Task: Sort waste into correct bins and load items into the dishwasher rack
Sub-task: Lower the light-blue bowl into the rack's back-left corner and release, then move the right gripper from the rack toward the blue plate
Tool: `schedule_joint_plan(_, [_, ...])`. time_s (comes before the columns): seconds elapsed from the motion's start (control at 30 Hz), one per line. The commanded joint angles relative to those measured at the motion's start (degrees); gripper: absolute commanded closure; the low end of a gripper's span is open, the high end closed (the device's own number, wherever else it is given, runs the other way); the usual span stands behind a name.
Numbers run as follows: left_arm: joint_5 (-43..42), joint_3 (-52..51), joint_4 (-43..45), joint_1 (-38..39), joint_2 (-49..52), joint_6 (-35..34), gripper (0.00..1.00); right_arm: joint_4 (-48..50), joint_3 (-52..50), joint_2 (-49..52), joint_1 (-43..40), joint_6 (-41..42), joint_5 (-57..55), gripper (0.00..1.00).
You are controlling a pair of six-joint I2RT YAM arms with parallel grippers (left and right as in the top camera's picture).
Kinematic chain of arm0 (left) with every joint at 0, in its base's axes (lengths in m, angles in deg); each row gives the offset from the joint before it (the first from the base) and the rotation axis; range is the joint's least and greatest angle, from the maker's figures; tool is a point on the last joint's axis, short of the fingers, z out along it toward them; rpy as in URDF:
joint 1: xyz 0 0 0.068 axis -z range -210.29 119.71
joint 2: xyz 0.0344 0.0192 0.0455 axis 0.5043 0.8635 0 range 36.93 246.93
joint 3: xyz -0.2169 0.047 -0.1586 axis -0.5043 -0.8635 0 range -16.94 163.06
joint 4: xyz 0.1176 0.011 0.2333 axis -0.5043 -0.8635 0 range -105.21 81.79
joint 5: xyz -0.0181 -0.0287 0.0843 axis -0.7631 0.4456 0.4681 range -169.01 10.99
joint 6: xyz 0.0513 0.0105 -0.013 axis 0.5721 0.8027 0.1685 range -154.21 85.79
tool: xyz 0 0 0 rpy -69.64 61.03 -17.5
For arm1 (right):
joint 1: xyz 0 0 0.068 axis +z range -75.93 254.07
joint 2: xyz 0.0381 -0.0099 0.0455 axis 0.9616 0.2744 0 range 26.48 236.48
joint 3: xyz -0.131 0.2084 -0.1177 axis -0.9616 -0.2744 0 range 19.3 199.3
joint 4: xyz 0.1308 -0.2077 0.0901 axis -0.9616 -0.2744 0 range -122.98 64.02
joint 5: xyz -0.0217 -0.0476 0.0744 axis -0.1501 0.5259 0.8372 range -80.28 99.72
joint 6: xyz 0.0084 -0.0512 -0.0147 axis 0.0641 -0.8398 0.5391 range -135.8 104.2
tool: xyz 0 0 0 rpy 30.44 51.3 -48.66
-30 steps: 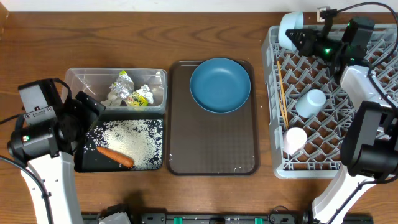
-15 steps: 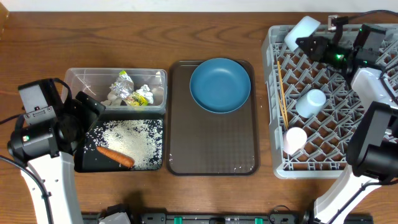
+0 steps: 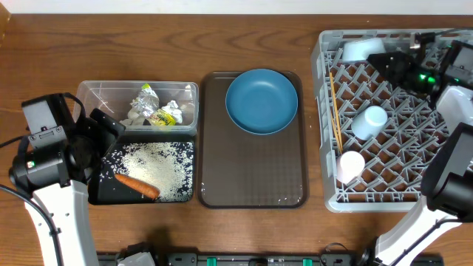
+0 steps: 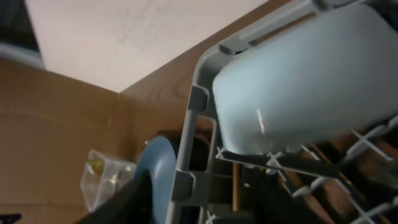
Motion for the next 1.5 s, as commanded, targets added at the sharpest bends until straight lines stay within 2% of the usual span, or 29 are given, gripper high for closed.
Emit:
schedule_joint_plan(0.0, [0.7, 0.8, -0.2, -0.2, 0.2, 0.5, 0.03, -0.2, 0.1, 0.8, -0.6, 0.0, 4.3, 0.40])
schedule_joint_plan(0.1, [0.7, 0.8, -0.2, -0.2, 0.2, 0.5, 0.02, -0.4, 0.1, 0.7, -1.2, 0.0, 6.0, 0.27])
schedule_joint_plan(0.17, [0.7, 0.8, -0.2, -0.2, 0.2, 0.5, 0.02, -1.8, 0.1, 0.3, -1.9, 0.0, 6.3, 0.21])
schedule_joint_plan(0.43, [0.7, 0.8, -0.2, -0.2, 0.2, 0.5, 0.03, -7.0, 0.1, -4.0, -4.3, -0.5, 6.3, 0.26])
schedule_joint_plan(0.5, [0.7, 0.8, -0.2, -0.2, 0.2, 0.5, 0.03, -7.2, 0.1, -5.4, -4.2, -1.0, 6.3, 0.36])
schedule_joint_plan(0.67, [0.7, 0.8, -0.2, -0.2, 0.2, 0.5, 0.03, -7.2, 0.1, -8.7, -1.2, -2.6, 5.5, 0.54])
schedule_joint_plan(0.73, [0.7, 0.8, -0.2, -0.2, 0.2, 0.5, 0.02, -7.2, 0.1, -9.7, 1.1, -3.5, 1.6, 0.67])
schedule_joint_plan(0.97, [0.7, 0.8, -0.2, -0.2, 0.2, 0.5, 0.03, -7.0, 0.1, -9.8, 9.6, -11.0, -32.3, 0.88])
schedule_joint_plan(1.13, [0.7, 0.8, -0.2, -0.2, 0.2, 0.5, 0.03, -2.7, 0.1, -7.6, 16.4, -17.9, -44.6, 0.90])
schedule_joint_plan(1.33, [0.7, 0.8, -0.2, -0.2, 0.2, 0.5, 0.03, -0.1, 0.1, -7.1, 19.8, -17.8, -59.1, 0.95])
schedule_joint_plan(1.47, [0.7, 0.8, -0.2, -0.2, 0.2, 0.5, 0.03, -0.3, 0.0, -6.7, 19.8, -17.9, -61.9, 0.96])
